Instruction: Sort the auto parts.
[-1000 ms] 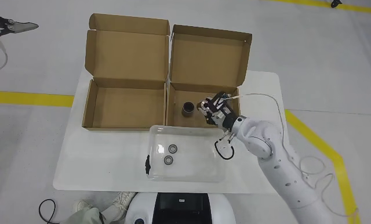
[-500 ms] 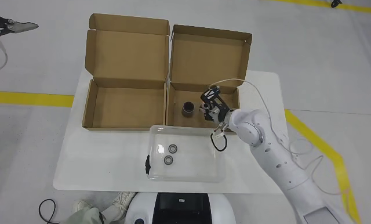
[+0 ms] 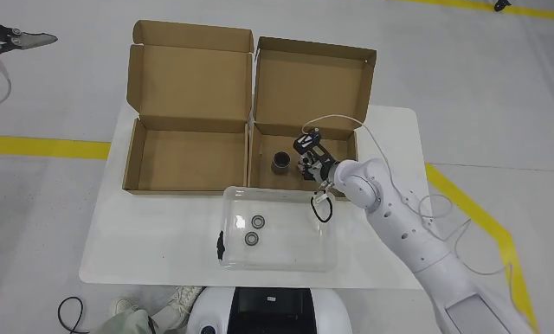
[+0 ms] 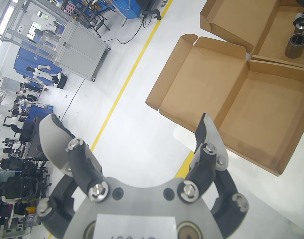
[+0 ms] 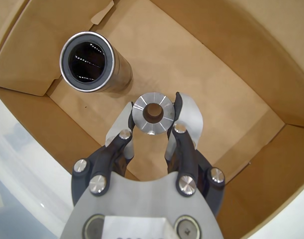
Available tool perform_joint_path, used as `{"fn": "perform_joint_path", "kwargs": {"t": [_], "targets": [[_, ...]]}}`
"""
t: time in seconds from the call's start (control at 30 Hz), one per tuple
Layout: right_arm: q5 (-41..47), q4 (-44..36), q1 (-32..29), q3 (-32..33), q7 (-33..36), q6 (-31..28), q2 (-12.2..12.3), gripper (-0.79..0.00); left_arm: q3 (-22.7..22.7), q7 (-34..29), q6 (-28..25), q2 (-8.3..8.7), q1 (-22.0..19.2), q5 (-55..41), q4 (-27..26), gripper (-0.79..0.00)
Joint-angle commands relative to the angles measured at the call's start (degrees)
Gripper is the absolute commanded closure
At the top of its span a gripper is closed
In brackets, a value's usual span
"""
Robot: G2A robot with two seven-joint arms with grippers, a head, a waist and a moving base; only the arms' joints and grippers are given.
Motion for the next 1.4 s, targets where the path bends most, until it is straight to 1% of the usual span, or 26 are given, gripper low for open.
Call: {"fn": "perform_joint_path", "kwargs": {"t": [0.0, 0.03, 0.07, 0.17, 0.3, 0.4, 0.53, 0.6, 0.73, 0.8, 0.93, 1.07, 1.2, 1.27, 1.33, 1.37], "targets": [[-0.2, 0.2, 0.1, -0.1, -0.1, -0.1, -0.1, -0.474, 0.0, 0.0, 0.0, 0.0, 0.0, 0.0, 0.0, -0.785], [-0.3, 0.3, 0.1, -0.1, -0.1, -0.1, -0.1, -0.52, 0.0, 0.0, 0.0, 0.0, 0.0, 0.0, 0.0, -0.785], [-0.4, 0.2, 0.0, 0.0, -0.3, -0.2, -0.1, -0.545, 0.0, 0.0, 0.0, 0.0, 0.0, 0.0, 0.0, -0.785], [-0.7, -0.8, -0.4, 0.5, -0.9, -0.5, 0.0, -0.579, 0.0, 0.0, 0.0, 0.0, 0.0, 0.0, 0.0, -0.785], [-1.9, -4.1, -1.8, 1.8, -1.5, -0.8, 0.5, -0.573, 0.0, 0.0, 0.0, 0.0, 0.0, 0.0, 0.0, -0.785], [-3.2, -8.2, -3.4, 3.1, -1.5, -1.1, 1.0, -0.563, 0.0, 0.0, 0.0, 0.0, 0.0, 0.0, 0.0, -0.785], [-5.8, -15.8, -6.3, 4.9, -1.4, -2.3, 1.9, -0.542, 0.0, 0.0, 0.0, 0.0, 0.0, 0.0, 0.0, -0.785], [-7.5, -19.5, -7.8, 5.5, -0.9, -3.8, 2.4, -0.523, 0.0, 0.0, 0.0, 0.0, 0.0, 0.0, 0.0, -0.785], [-8.4, -25.4, -10.2, 5.7, -1.5, -8.2, 2.9, -0.529, 0.0, 0.0, 0.0, 0.0, 0.0, 0.0, 0.0, -0.785], [-7.7, -27.5, -11.2, 5.2, -2.9, -11.2, 3.0, -0.536, 0.0, 0.0, 0.0, 0.0, 0.0, 0.0, 0.0, -0.785], [-7.6, -30.0, -12.7, 3.6, -5.6, -15.6, 3.1, -0.548, 0.0, 0.0, 0.0, 0.0, 0.0, 0.0, 0.0, -0.785], [-9.5, -30.5, -13.8, 1.8, -6.9, -18.1, 3.2, -0.579, 0.0, 0.0, 0.0, 0.0, 0.0, 0.0, 0.0, -0.785], [-10.7, -29.6, -14.5, 0.5, -9.2, -20.1, 3.2, -0.554, 0.0, 0.0, 0.0, 0.0, 0.0, 0.0, 0.0, -0.785], [-10.9, -29.1, -15.0, 0.0, -10.4, -21.3, 3.2, -0.526, 0.0, 0.0, 0.0, 0.0, 0.0, 0.0, 0.0, -0.785], [-10.9, -28.7, -15.4, 0.0, -12.0, -22.0, 3.3, -0.539, 0.0, 0.0, 0.0, 0.0, 0.0, 0.0, 0.0, -0.785], [-11.0, -28.7, -15.7, 0.1, -12.8, -22.4, 3.4, -0.603, 0.0, 0.0, 0.0, 0.0, 0.0, 0.0, 0.0, -0.785]]}}
